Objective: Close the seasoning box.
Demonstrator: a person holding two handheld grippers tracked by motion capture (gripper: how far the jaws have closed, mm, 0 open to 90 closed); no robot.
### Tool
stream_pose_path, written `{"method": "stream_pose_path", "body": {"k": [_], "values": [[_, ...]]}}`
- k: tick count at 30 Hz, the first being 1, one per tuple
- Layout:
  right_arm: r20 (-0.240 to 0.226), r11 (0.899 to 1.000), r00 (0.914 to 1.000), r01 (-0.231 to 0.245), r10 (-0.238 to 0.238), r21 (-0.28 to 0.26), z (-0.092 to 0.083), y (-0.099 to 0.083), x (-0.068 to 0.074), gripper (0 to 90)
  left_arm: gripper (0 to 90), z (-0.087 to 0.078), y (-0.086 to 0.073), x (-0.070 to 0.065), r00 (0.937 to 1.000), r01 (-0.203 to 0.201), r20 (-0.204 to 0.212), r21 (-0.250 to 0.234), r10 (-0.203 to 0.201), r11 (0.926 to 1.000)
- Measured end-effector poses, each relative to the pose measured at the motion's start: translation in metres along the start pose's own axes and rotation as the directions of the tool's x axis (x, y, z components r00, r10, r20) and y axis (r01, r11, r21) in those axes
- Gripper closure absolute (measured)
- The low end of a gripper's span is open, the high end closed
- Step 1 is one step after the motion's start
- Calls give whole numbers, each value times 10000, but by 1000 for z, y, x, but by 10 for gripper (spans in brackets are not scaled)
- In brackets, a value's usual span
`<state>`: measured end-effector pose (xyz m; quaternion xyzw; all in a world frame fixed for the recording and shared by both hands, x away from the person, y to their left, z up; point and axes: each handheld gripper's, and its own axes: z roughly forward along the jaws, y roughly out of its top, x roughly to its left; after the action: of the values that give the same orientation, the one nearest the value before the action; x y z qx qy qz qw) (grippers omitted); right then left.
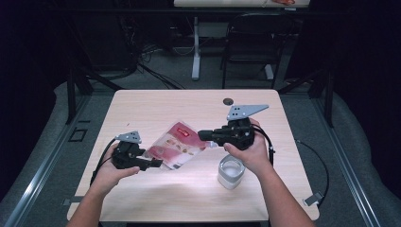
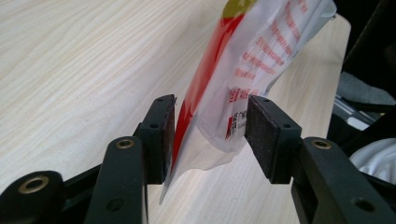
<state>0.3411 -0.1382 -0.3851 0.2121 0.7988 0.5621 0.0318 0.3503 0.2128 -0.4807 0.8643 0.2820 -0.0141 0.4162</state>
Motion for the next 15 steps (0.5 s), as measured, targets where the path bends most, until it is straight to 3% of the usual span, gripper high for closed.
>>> {"method": "stream_pose_path", "body": {"k": [12, 15], "values": [[158, 9990, 9996, 241, -247, 376, 5, -5, 3, 900, 538, 16, -8, 5, 9999, 75, 73, 289, -77, 9996], [263, 9985, 9995, 142, -156, 520, 7, -12, 1, 900, 535, 21, -10, 5, 9999, -27, -158, 498, 35, 9988]]}}
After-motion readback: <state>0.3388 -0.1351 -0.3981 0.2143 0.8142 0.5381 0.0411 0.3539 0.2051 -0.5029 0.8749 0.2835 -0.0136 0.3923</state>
